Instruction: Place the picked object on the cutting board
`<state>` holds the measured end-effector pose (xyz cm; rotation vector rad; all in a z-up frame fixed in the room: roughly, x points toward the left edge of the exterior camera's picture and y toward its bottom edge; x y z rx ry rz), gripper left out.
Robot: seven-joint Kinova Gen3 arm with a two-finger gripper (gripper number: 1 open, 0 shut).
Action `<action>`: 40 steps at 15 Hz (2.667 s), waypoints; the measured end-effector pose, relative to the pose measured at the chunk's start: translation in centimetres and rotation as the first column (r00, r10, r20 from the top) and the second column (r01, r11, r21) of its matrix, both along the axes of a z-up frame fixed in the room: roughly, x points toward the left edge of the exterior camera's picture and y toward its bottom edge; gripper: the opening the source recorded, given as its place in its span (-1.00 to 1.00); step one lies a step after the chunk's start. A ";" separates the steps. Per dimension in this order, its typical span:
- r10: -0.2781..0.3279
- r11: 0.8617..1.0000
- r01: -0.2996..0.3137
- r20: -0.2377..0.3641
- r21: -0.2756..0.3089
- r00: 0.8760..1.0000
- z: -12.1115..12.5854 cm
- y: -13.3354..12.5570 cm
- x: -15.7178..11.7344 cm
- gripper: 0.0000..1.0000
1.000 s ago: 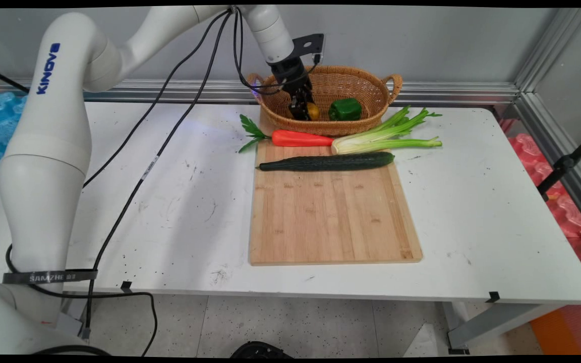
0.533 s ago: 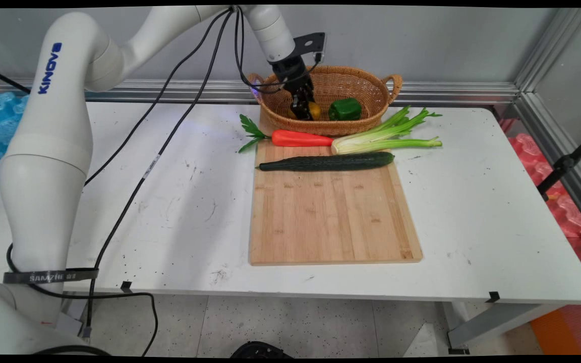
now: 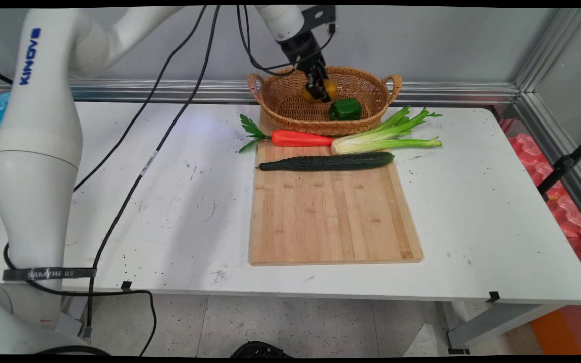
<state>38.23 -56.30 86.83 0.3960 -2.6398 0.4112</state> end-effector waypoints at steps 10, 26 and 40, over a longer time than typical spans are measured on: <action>-0.008 1.000 0.008 -0.107 -0.003 0.994 3.3 10.2 -6.7 -1.00; -0.060 0.998 0.057 -0.121 -0.023 0.991 -3.4 19.8 -12.5 -1.00; -0.084 0.996 0.080 -0.115 -0.037 0.990 -9.1 20.8 -15.3 -1.00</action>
